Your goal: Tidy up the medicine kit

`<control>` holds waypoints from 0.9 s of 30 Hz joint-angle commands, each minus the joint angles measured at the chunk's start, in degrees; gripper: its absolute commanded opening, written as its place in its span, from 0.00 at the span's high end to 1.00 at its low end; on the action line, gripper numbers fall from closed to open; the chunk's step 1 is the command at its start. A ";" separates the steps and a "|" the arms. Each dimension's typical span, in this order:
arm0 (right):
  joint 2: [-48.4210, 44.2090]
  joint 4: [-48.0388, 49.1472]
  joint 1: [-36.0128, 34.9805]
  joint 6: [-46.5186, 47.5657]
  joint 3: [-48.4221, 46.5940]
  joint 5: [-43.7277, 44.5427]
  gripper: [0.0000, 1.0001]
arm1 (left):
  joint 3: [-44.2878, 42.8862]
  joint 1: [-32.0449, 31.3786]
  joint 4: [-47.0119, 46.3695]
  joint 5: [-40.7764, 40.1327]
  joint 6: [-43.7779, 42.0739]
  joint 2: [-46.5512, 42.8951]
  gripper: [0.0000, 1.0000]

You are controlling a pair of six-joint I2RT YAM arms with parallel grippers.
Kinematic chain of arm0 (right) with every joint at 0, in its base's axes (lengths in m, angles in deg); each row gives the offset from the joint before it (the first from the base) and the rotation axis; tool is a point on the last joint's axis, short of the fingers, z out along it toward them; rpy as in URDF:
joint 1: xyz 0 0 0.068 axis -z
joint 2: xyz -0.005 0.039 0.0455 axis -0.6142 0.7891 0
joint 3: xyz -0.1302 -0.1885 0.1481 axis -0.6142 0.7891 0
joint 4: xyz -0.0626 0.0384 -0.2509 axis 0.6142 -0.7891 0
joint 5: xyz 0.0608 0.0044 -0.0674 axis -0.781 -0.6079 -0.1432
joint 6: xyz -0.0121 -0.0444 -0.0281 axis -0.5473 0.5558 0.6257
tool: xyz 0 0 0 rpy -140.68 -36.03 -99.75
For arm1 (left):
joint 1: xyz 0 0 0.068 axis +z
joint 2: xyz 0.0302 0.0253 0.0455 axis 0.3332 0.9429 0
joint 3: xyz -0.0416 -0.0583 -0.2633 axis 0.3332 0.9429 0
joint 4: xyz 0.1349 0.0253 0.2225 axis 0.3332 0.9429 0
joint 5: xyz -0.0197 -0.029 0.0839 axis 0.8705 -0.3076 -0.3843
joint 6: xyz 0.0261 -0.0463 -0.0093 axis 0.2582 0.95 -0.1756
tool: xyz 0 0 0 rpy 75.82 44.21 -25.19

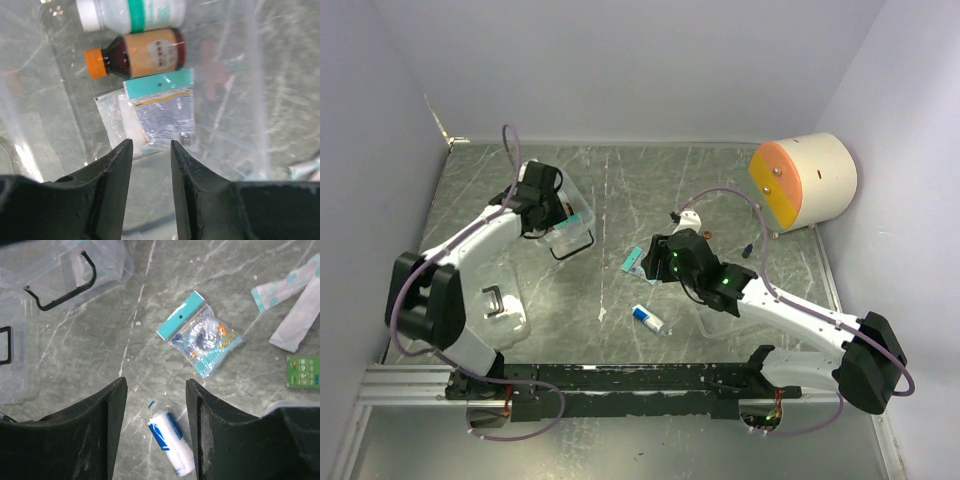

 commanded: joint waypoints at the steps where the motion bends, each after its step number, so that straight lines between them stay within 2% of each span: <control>1: -0.91 0.11 0.56 -5.79 3.22 1.80 0.50 | -1.19 -1.08 0.09 3.44 -5.85 -9.29 0.52; 4: 0.28 1.37 1.01 -9.25 6.02 0.54 0.50 | -1.55 -3.50 1.39 6.19 -8.62 -14.23 0.50; 9: 3.23 -0.70 2.66 -10.08 5.74 1.43 0.50 | 3.64 -7.47 -3.37 13.93 -10.64 -24.37 0.46; 13: 4.43 1.54 4.55 -8.87 6.82 0.75 0.49 | 10.82 -10.04 -8.20 15.75 -8.85 -34.93 0.39; 17: 9.18 2.29 6.99 -8.73 5.51 1.09 0.48 | 14.61 -10.55 -7.87 15.25 -6.66 -42.61 0.29; 21: 15.05 4.31 7.53 -6.59 3.14 1.14 0.57 | 16.84 -10.61 -8.28 15.18 -6.76 -47.36 0.17; 23: 17.56 5.64 7.55 -5.76 2.27 1.21 0.57 | 17.81 -10.60 -8.56 15.26 -6.54 -48.24 0.12; 27: 22.43 5.78 7.66 -4.59 -0.68 3.11 0.56 | 20.76 -10.62 -9.78 17.27 -5.46 -49.55 0.09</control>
